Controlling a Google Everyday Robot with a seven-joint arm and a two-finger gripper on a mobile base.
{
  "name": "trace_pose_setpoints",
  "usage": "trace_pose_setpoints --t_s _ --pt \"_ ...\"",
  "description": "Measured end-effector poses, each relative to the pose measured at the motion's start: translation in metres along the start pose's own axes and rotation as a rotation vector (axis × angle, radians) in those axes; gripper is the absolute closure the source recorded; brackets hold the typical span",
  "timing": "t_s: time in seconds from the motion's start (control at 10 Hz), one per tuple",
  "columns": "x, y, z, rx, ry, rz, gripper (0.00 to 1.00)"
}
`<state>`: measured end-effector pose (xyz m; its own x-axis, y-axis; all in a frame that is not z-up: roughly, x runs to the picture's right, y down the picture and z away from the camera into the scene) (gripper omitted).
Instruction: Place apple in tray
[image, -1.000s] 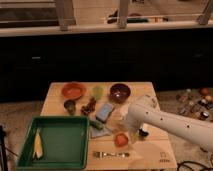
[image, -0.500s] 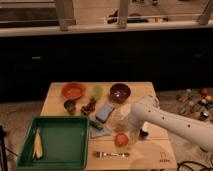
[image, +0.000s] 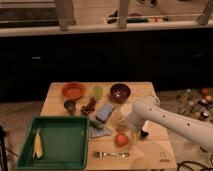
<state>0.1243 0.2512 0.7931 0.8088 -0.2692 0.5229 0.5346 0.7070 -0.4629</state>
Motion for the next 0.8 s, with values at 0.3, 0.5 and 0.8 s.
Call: trace_pose_setpoints --t_s 0.3,0.5,0.8 --pt "-0.009 0.002 -0.002 0.002 0.006 -0.017 0.2" --pt "-0.017 0.004 -0.002 -0.002 0.008 -0.034 0.2" --pt "-0.024 0.004 0.0 -0.017 0.003 -0.054 0.2"
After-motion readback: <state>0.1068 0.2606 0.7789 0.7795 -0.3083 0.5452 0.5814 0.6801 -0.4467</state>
